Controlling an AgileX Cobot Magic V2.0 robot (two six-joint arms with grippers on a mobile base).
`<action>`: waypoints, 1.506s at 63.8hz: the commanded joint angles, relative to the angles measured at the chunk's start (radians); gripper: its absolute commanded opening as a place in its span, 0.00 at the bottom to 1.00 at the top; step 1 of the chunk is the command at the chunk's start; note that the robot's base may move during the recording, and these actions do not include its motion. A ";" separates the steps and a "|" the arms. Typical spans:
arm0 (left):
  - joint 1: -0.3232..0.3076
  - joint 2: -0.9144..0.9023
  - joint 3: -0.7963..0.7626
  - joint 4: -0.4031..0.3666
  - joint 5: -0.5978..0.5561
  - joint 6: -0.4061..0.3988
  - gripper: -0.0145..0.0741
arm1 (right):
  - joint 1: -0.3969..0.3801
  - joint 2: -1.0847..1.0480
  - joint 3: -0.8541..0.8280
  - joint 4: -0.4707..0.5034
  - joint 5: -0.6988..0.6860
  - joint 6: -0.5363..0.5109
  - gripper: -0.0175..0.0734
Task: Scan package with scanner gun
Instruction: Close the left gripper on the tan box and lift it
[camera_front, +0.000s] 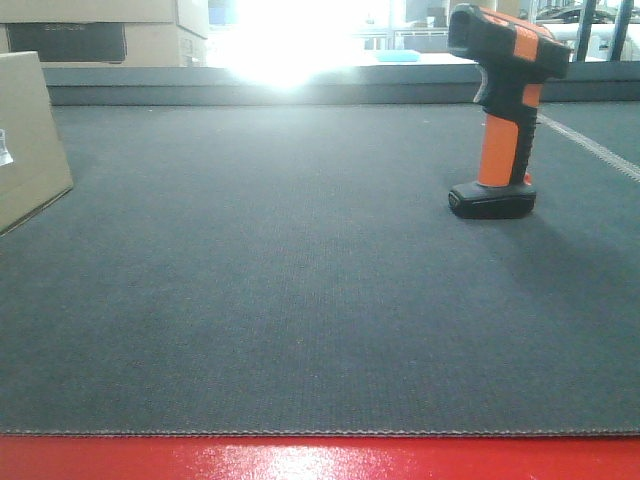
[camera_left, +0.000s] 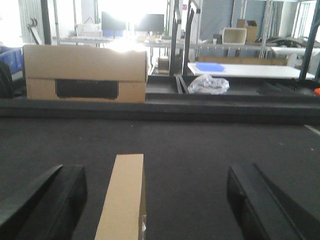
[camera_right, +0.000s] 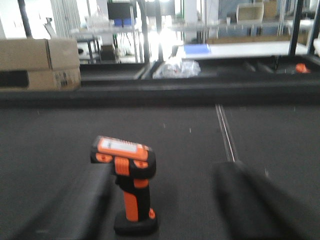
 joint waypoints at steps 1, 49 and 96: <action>-0.019 0.042 -0.023 0.003 0.025 -0.007 0.79 | 0.002 0.049 -0.010 0.000 -0.013 -0.005 0.83; 0.129 0.917 -0.935 0.068 0.892 0.109 0.83 | 0.092 0.208 -0.010 0.000 -0.056 -0.005 0.82; 0.127 1.334 -1.058 0.013 0.892 0.164 0.83 | 0.092 0.208 -0.010 0.000 -0.056 -0.005 0.82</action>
